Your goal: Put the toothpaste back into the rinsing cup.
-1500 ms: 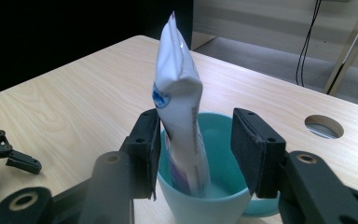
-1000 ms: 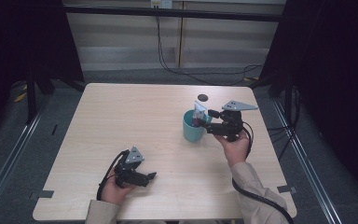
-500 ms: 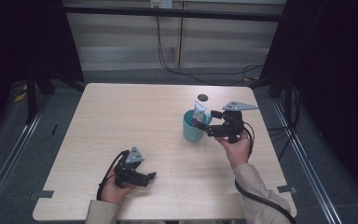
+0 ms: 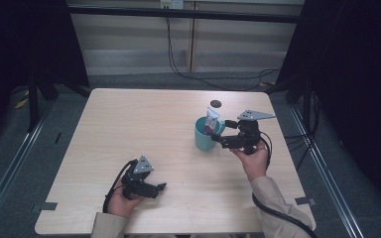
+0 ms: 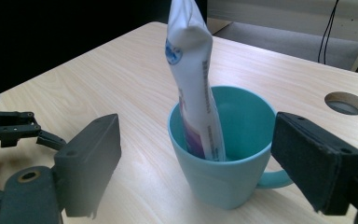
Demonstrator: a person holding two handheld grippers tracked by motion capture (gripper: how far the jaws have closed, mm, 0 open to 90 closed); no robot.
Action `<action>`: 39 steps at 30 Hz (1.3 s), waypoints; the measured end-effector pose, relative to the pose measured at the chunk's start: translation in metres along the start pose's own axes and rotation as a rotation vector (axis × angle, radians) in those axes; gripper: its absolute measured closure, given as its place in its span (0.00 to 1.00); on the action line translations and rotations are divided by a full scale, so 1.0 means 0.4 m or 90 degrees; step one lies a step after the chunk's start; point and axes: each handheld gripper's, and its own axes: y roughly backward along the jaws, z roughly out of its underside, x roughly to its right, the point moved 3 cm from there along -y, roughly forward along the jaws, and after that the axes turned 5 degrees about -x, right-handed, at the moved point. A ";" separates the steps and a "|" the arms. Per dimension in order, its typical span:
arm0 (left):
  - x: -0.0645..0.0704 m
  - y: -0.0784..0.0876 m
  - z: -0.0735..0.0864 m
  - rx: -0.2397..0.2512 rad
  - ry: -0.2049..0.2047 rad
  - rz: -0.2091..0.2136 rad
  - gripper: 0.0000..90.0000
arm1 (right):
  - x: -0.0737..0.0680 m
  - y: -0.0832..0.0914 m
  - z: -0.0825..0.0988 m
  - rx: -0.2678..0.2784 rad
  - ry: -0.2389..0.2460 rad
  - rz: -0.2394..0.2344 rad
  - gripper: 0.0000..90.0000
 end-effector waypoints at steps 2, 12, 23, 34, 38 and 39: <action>0.000 0.001 0.000 -0.002 -0.001 0.000 0.17 | -0.001 0.004 0.003 0.001 -0.001 -0.002 0.17; 0.000 0.001 0.000 -0.002 -0.001 0.000 0.17 | 0.000 0.023 0.015 -0.001 0.007 -0.008 0.17; 0.000 0.000 0.000 -0.001 -0.001 0.000 0.17 | 0.001 0.042 0.037 -0.019 0.022 -0.008 0.17; 0.000 0.000 0.000 0.000 0.000 0.001 0.17 | 0.007 0.070 0.072 -0.033 0.036 -0.009 0.17; 0.000 0.000 0.000 0.000 0.000 0.001 0.17 | 0.008 0.083 0.083 -0.036 0.043 -0.007 0.17; 0.000 0.000 0.000 -0.002 -0.001 0.000 0.17 | 0.008 0.085 0.087 -0.039 0.043 -0.009 0.17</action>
